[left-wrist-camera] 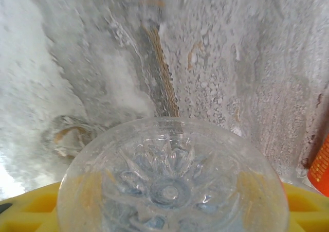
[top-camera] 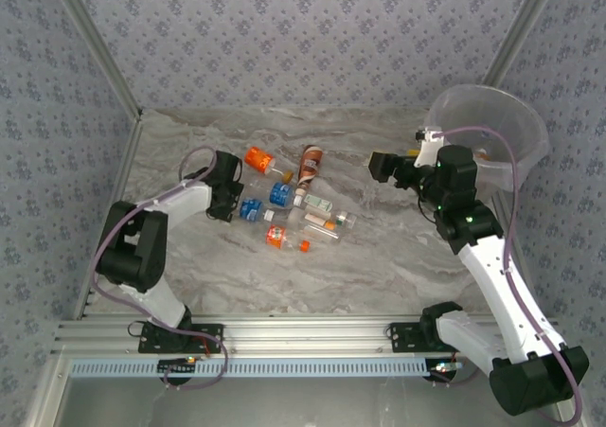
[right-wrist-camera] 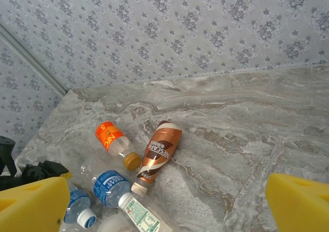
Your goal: Put the plastic bottles in the bin
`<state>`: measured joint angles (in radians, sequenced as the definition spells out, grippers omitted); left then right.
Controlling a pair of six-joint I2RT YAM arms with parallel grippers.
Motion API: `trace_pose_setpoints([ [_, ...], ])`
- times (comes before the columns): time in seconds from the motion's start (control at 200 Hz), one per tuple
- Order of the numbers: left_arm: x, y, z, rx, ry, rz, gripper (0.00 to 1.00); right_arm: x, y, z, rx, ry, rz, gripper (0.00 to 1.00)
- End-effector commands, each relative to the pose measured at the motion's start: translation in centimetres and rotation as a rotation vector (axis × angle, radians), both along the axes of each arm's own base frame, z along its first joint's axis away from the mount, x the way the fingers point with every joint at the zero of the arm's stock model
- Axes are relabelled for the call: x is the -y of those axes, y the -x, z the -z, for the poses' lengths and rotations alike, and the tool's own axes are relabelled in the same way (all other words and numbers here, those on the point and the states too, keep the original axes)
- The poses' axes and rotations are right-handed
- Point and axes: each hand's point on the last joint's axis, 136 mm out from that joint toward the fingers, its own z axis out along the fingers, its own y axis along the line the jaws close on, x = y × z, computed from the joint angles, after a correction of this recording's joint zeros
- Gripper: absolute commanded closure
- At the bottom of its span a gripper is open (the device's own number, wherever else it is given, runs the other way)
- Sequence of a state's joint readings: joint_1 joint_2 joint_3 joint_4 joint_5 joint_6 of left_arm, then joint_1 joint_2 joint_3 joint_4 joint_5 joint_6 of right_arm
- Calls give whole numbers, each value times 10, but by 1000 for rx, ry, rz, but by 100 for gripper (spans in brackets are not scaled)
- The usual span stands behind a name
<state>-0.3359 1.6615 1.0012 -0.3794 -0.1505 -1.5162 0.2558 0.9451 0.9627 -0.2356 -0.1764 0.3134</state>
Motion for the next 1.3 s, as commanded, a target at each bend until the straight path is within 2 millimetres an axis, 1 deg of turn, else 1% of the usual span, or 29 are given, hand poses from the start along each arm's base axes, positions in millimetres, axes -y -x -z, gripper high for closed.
trace_pose_setpoints([
  [0.0,-12,5,-24,63,-79,34,50,-8,1,-7,29,5,-28,0],
  [0.135,-11,2,-52,159,-122,134,51,-14,0,0,1,14,-43,0],
  [0.325,-16,7,-95,284,-216,230,52,-28,-2,8,-36,8,-68,0],
  [0.425,-9,7,-119,368,-233,313,51,-35,-5,8,-35,-1,-67,0],
  [0.465,-5,8,-127,390,-237,345,51,-35,-10,10,-43,-22,-42,0],
  [0.53,2,8,-141,434,-236,400,51,-29,-21,16,-93,-87,52,0],
  [0.575,8,8,-151,473,-228,441,51,-33,-26,20,-116,-131,54,0],
  [0.66,22,7,-171,547,-203,517,51,-56,-31,20,-137,-201,-30,0],
  [0.775,44,6,-196,647,-184,640,50,-84,-33,24,-170,-218,-110,0],
  [0.79,46,6,-200,659,-187,651,50,-92,-33,24,-176,-226,-136,0],
  [0.83,52,6,-209,690,-196,680,50,-103,-32,23,-179,-242,-178,0],
  [0.855,57,7,-215,712,-199,699,50,-115,-31,22,-184,-269,-227,0],
  [0.9,66,7,-226,753,-195,731,50,-137,-26,17,-187,-315,-324,0],
  [0.959,76,6,-239,806,-180,764,50,-165,-14,10,-184,-345,-466,0],
  [1.004,84,6,-248,841,-161,785,50,-182,-5,7,-184,-347,-542,0],
  [1.059,93,5,-256,872,-132,806,50,-201,8,6,-143,-289,-629,0],
  [1.154,108,4,-269,913,-76,847,50,-224,22,12,-106,-200,-705,0],
  [1.294,125,7,-283,960,-10,883,50,-242,26,16,-74,-185,-741,0],
])
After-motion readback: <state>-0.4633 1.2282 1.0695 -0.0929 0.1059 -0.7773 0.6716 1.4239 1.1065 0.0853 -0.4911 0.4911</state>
